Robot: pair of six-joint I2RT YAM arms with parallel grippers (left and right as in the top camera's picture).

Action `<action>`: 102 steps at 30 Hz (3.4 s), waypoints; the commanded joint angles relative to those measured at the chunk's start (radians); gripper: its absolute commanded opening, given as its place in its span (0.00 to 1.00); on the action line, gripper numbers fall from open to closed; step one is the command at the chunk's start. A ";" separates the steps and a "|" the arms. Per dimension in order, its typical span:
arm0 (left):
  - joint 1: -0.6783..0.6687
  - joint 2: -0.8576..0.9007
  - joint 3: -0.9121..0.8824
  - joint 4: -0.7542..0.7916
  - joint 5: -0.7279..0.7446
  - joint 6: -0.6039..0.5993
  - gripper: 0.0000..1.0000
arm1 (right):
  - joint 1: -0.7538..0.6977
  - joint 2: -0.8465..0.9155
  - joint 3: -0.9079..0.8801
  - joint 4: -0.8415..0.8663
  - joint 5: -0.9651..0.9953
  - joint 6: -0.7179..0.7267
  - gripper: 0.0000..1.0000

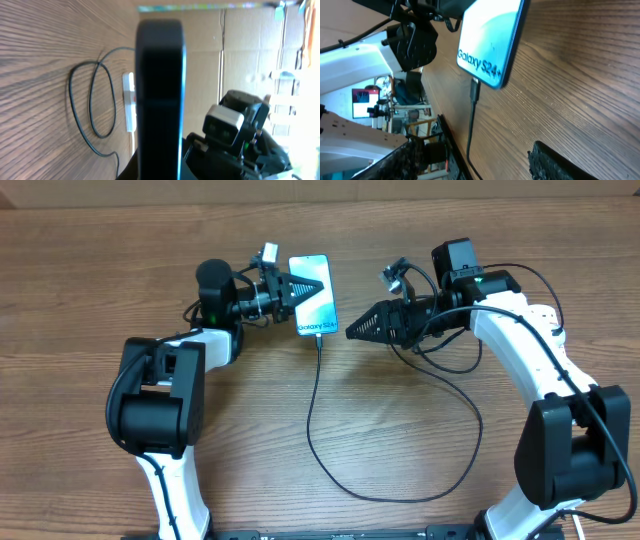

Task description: Plug charger to phone and switch on socket

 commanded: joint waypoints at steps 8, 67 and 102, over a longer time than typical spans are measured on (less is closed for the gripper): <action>0.016 0.000 0.027 0.038 -0.011 -0.145 0.04 | 0.113 0.004 -0.076 0.219 -0.040 0.086 0.69; 0.014 0.000 0.027 0.106 -0.018 -0.320 0.04 | 0.184 0.035 -0.093 0.497 -0.051 0.304 0.21; -0.011 0.000 0.027 0.195 0.119 -0.177 0.04 | 0.139 0.035 -0.093 0.586 -0.108 0.435 0.04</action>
